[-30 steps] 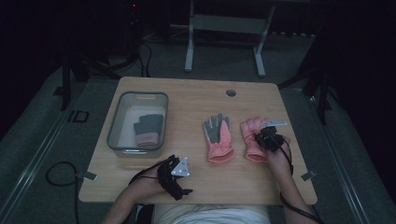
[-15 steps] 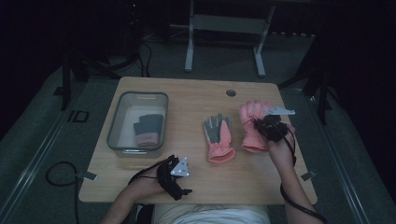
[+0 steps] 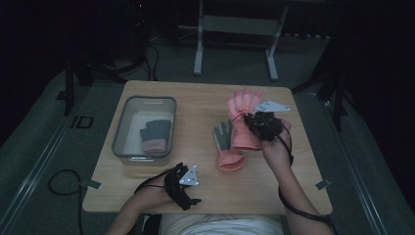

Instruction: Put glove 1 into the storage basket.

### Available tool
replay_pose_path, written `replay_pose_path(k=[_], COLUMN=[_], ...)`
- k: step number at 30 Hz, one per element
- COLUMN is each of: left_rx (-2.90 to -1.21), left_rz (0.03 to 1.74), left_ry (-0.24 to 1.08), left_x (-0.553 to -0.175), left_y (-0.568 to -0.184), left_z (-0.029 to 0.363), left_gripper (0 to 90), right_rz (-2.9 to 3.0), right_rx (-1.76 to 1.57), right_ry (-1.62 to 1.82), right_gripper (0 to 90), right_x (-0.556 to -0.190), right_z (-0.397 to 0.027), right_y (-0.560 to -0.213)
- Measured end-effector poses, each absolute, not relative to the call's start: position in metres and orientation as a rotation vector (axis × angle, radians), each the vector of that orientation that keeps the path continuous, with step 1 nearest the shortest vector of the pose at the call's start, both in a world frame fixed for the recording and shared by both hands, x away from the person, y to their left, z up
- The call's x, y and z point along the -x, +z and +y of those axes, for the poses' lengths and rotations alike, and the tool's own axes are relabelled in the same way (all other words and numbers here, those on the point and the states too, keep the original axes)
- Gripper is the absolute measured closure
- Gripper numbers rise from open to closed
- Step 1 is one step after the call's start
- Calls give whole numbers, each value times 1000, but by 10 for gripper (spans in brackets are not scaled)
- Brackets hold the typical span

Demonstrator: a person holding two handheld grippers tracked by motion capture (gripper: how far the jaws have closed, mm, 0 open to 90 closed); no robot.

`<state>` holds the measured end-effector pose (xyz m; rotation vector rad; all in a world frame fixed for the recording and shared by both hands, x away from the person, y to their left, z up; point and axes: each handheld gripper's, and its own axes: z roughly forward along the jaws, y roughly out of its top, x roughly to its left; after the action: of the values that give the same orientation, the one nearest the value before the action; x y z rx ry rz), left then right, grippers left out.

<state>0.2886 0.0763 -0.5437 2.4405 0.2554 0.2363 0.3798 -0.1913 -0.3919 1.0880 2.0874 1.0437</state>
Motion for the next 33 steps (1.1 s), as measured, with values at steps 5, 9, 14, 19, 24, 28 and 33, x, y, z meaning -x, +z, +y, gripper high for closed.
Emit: replay_pose_path(k=[5, 9, 14, 19, 24, 28, 33], left_rx=[-2438, -2442, -2441, -2447, -2445, -2441, -2444], left_rz=[257, 248, 251, 248, 251, 253, 250], left_ry=[239, 239, 236, 234, 233, 232, 235], left_x=[-288, -288, -288, -288, -288, -288, -288], left_y=[-544, -543, -543, -543, -543, -544, -544], left_z=[76, 76, 77, 76, 76, 76, 76], left_gripper=[52, 52, 52, 52, 52, 52, 52], right_rz=[2089, 2121, 2159, 2208, 2226, 2233, 2245], right_rx=[-1129, -1141, -1161, -1209, -1245, -1261, -1275], right_ry=[1006, 986, 955, 925, 892, 877, 864], right_gripper=[851, 851, 851, 850, 849, 845, 831], right_x=[-374, -373, -378, -389, -397, -402, -406], right_z=[-171, -159, -154, -159, -160, -159, -156], right_y=[-406, -423, -438, -456, -471, -478, -488])
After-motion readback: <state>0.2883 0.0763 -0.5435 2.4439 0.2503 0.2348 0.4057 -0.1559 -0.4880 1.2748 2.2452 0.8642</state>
